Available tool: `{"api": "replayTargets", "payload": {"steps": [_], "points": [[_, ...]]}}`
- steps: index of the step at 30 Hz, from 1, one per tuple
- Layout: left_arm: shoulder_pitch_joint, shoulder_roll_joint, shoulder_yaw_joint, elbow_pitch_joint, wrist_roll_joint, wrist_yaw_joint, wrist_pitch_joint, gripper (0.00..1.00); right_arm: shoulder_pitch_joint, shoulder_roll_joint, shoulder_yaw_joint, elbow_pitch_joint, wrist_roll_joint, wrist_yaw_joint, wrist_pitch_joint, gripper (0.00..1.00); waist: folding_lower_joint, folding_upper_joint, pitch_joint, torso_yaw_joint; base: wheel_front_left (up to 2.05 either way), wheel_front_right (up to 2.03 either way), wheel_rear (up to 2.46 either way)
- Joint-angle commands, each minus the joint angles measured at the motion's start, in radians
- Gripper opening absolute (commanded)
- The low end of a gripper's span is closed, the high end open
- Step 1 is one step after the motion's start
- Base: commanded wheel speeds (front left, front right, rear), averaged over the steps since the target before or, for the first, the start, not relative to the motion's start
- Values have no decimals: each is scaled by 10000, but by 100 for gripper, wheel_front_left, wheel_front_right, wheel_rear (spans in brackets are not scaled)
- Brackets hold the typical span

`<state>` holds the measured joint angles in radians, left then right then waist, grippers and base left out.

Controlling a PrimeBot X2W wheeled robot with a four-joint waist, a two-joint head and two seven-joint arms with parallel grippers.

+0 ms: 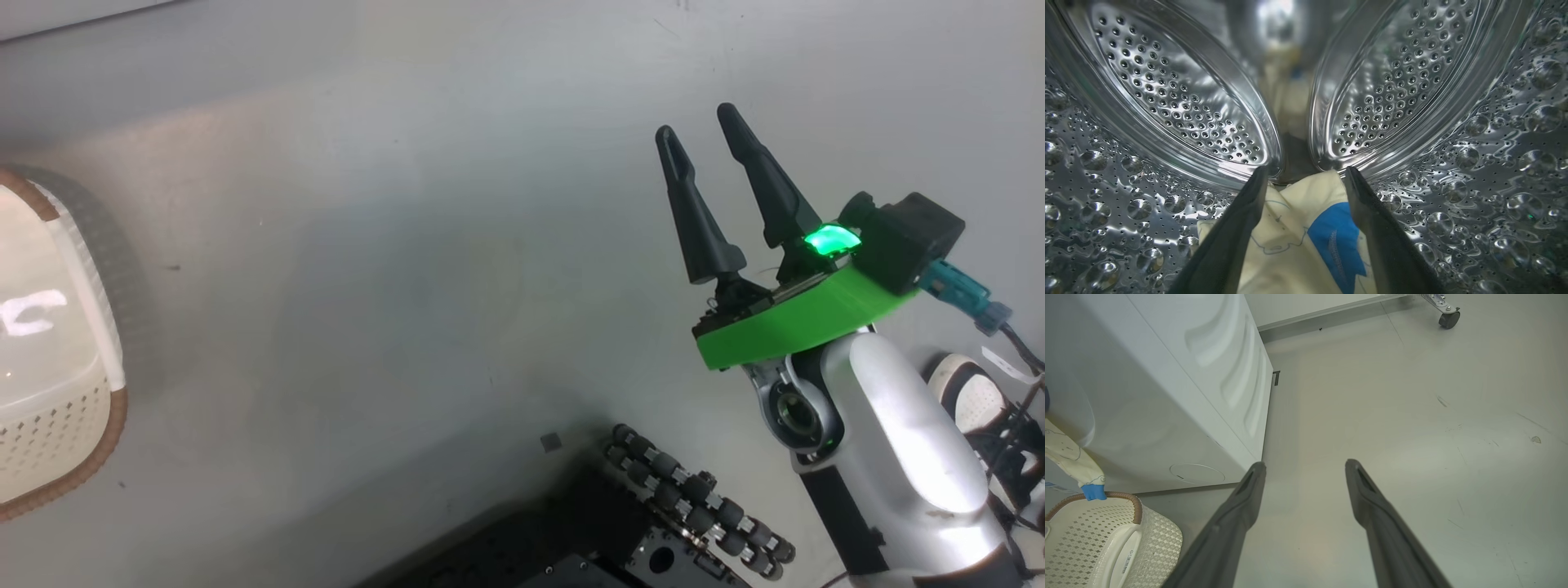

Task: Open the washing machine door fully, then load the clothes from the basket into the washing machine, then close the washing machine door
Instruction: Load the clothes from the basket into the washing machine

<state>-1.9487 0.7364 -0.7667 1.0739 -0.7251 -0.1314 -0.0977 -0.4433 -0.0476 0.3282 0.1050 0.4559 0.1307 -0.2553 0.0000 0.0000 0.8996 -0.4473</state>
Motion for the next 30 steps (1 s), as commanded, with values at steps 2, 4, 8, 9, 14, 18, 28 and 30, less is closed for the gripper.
{"api": "replayTargets", "payload": {"steps": [2, 4, 8, 9, 14, 18, 28, 30], "points": [[86, 335, -32, -303, -220, 8, -136, 100, 162, -26, 84, -170, -125, 0, -65, 100, 0, 0, -157, 57, 0, 0, 0], [421, 306, -161, -398, -518, 8, -227, 100, 149, -26, 10, -136, -246, 0, -65, 100, 0, 0, -336, 175, 0, 0, 0], [1195, 217, -328, -695, -1253, 8, -519, 100, 148, -26, -168, -88, -507, 0, -65, 100, 0, 0, -748, 461, 0, 0, 0], [1434, 224, -378, -783, -1412, 8, -621, 100, 157, -26, -211, -74, -571, 0, -65, 100, 0, 0, -865, 551, 0, 0, 0], [2699, 240, -671, -1255, -2294, 8, -963, 100, 214, -26, -498, 59, -924, 0, -65, 100, 0, 0, -1544, 1027, 0, 0, 0], [3645, 222, -871, -1623, -2803, 8, -1195, 100, 279, -26, -686, 151, -1100, 0, -65, 100, 0, 0, -2099, 1380, 0, 0, 0], [5850, 96, -1009, -2409, -3746, 8, -1571, 100, 535, -26, -1149, 418, -1494, 0, -65, 100, 0, 0, -3483, 2107, 0, 0, 0], [6316, -9, -891, -2600, -3937, 8, -1609, 100, 647, -26, -1294, 480, -1578, 0, -65, 100, 0, 0, -3772, 2280, 0, 0, 0]]}}
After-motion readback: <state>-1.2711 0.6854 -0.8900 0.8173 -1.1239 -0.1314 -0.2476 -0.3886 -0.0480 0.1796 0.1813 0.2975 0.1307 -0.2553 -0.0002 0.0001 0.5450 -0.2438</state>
